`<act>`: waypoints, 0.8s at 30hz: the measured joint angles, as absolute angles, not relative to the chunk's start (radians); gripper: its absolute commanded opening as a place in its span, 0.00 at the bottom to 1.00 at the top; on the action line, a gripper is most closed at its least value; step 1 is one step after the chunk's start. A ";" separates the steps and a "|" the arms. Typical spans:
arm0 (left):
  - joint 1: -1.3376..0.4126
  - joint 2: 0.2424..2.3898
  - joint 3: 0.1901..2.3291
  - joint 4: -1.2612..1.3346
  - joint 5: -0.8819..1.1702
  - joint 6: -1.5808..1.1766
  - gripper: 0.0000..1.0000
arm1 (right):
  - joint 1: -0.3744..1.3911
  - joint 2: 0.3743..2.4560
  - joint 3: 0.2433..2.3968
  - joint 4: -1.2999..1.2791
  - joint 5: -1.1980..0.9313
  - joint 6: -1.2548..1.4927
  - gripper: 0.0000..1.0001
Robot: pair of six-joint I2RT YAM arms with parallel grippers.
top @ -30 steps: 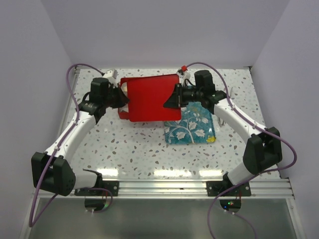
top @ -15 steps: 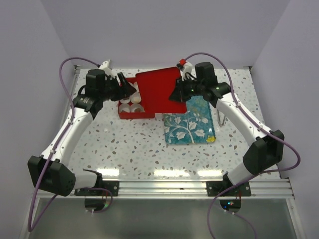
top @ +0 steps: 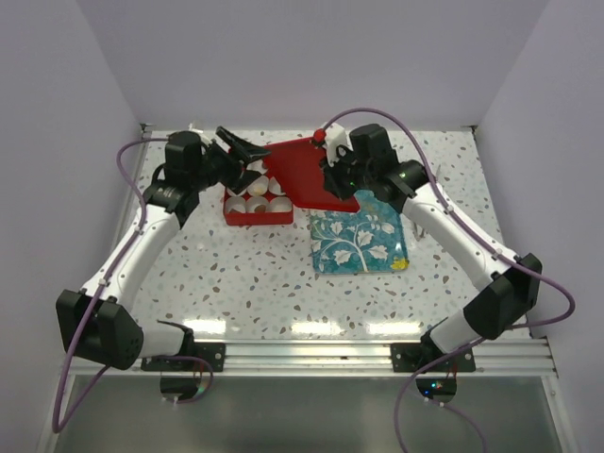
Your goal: Pack the chocolate
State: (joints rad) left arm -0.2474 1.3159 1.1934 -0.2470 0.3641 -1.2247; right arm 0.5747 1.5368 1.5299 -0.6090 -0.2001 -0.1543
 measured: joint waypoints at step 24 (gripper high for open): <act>-0.305 1.391 1.187 -0.220 0.409 -1.644 0.52 | 0.850 1.486 1.480 -0.561 0.223 -0.470 0.05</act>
